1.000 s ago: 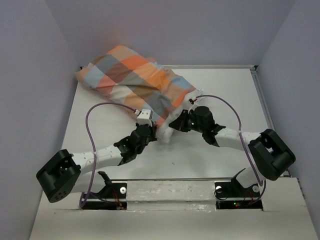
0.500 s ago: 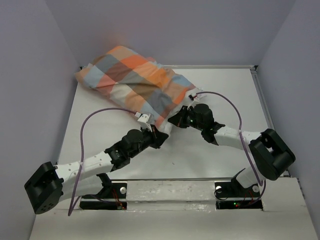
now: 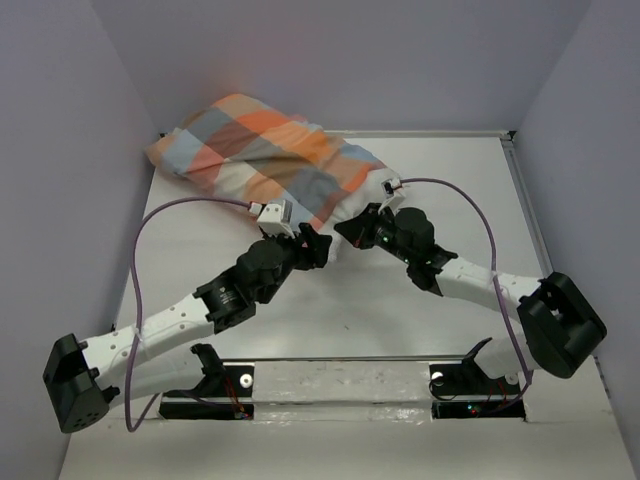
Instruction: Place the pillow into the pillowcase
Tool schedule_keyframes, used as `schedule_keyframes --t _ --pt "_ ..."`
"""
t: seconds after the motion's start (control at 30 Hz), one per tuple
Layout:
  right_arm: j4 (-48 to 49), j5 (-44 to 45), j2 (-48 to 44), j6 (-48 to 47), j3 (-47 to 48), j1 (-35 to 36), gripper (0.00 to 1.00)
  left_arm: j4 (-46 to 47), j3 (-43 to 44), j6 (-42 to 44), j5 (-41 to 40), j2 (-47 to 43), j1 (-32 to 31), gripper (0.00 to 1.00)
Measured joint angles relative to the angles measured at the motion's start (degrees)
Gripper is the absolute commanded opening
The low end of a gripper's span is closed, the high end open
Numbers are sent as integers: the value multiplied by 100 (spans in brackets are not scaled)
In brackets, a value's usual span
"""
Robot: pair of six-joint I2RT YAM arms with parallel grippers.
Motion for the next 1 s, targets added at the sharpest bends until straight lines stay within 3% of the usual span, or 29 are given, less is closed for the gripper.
schedule_keyframes --t 0.1,0.27,0.43,0.57,0.73,0.9,1.0 --pt "-11 101 -203 -72 -120 0 0 -173 291 334 -592 597 44 82" --pt "-166 177 -254 -164 -225 0 0 -341 581 990 -1034 1650 44 81" --pt "-258 205 -260 -225 -229 0 0 -358 787 1471 -1298 1941 37 63" --pt "-251 201 -330 -223 -234 0 0 -282 881 1681 -1569 1974 33 58" --pt "-114 205 -348 -201 -385 0 0 -109 881 1825 -1733 1974 17 41" --pt "-111 236 -350 -199 -560 0 0 31 881 1945 -1941 1971 39 32" --pt "-114 267 -354 -199 -623 0 0 109 883 2002 -1963 1963 39 15"
